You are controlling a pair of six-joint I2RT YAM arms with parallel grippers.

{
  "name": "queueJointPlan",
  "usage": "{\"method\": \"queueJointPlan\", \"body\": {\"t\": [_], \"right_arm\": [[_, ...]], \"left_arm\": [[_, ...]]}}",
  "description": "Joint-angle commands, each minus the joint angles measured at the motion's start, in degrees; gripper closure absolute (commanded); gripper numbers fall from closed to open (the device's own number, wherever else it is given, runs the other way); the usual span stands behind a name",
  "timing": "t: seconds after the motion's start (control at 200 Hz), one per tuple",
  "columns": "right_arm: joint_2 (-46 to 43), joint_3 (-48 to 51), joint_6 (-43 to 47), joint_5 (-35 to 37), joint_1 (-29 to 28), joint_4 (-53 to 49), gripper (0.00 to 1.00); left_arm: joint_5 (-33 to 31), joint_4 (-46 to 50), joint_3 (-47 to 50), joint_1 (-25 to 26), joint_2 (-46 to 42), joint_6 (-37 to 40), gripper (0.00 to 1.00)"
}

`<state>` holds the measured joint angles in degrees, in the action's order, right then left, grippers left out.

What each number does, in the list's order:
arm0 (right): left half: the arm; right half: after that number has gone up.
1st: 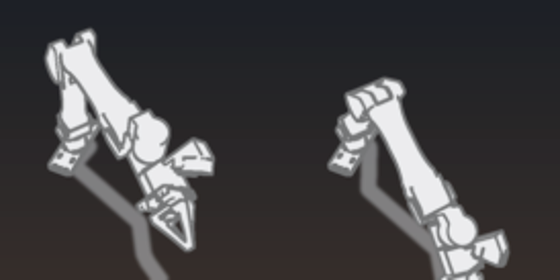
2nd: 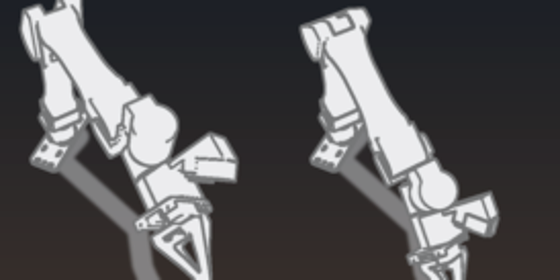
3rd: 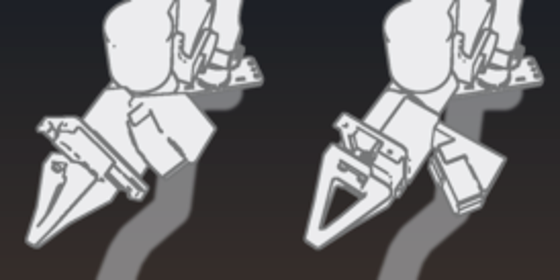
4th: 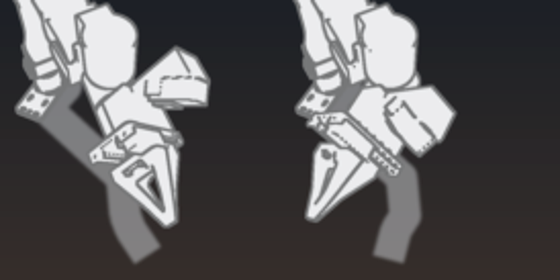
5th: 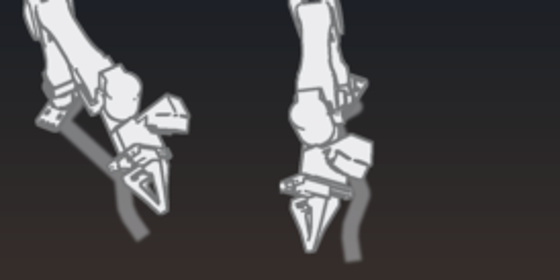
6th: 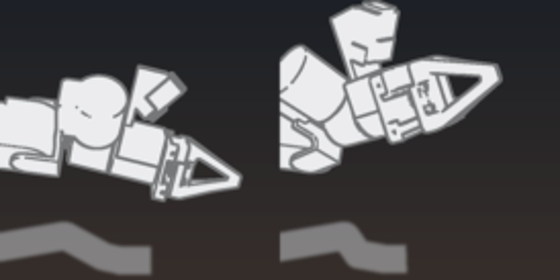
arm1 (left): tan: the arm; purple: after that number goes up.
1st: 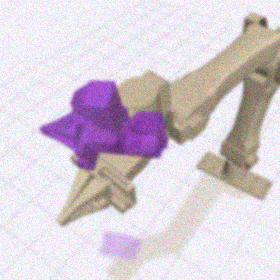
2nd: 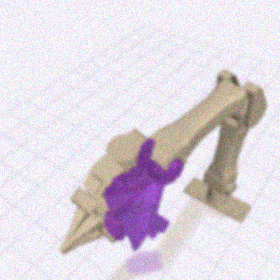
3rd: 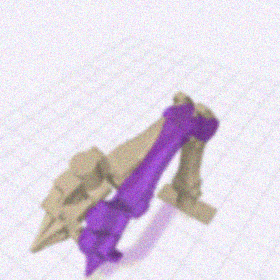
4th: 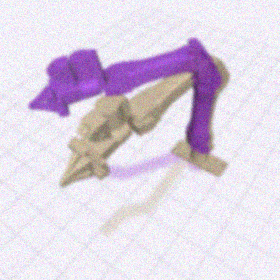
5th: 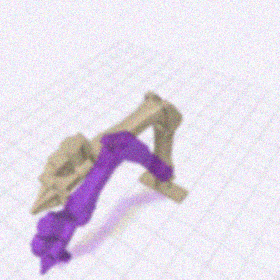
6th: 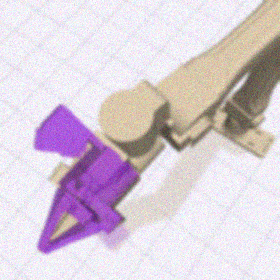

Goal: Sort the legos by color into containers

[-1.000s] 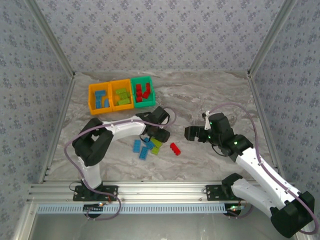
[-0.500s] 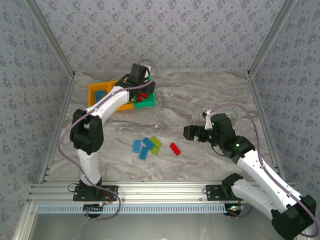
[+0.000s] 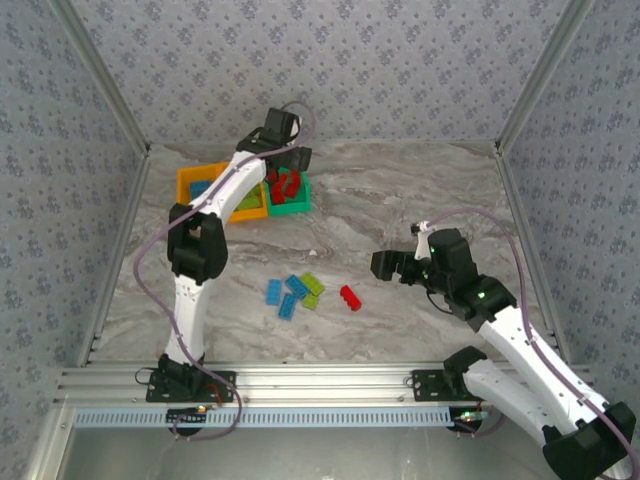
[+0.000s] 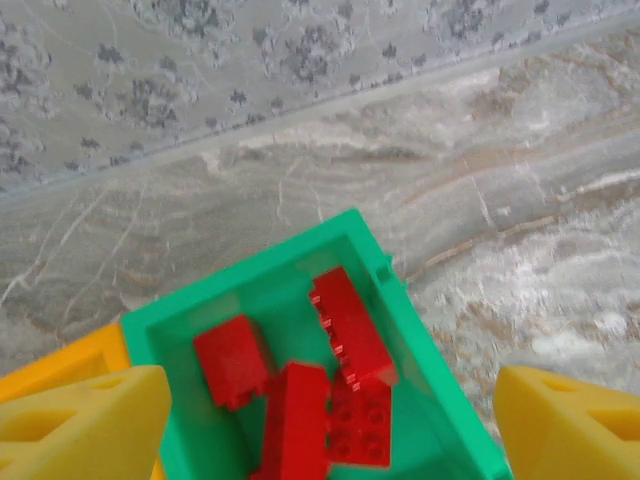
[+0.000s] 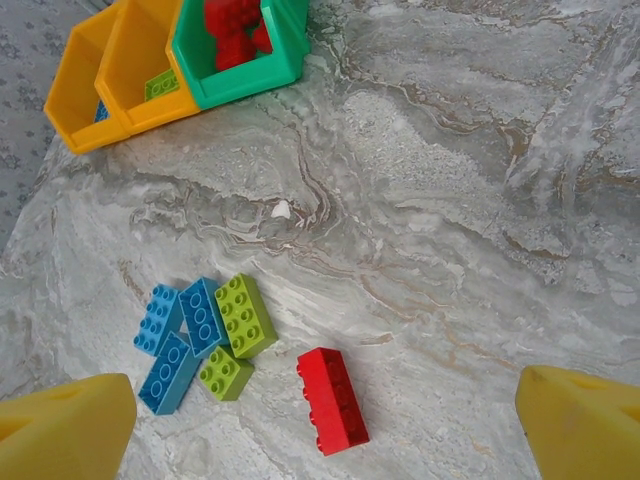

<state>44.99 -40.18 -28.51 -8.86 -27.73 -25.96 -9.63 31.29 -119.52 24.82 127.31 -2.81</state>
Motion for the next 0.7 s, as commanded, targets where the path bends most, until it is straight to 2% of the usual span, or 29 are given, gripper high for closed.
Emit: {"method": "queueJointPlan", "body": {"t": [0.0,0.165,0.27,0.335,0.515,0.695], "right_arm": [[1.0,-0.34,0.38,-0.97,0.48,1.06,0.0],[3.57,-0.29,-0.06,-1.97,0.56,3.38,0.0],[5.41,-0.66,-0.15,-2.86,0.57,4.5,0.0],[6.55,-1.08,-0.02,-3.52,0.55,5.11,0.0],[9.7,-1.47,0.85,-8.15,0.17,9.47,0.0],[11.91,-1.98,2.05,-9.92,-1.65,10.61,0.0]], "left_arm": [[1.92,-0.83,7.21,1.44,-10.87,-0.64,0.16],[2.98,-7.62,32.68,5.61,-30.12,-8.46,0.19],[-2.72,-3.8,43.97,10.05,-39.99,-14.62,0.24],[-3.65,-0.32,49.32,12.72,-44.29,-17.84,0.26],[-2.13,1.44,62.92,18.15,-51.21,-26.6,0.29],[0.4,-2.16,71.1,18.77,-50.23,-30.87,0.32]]}}
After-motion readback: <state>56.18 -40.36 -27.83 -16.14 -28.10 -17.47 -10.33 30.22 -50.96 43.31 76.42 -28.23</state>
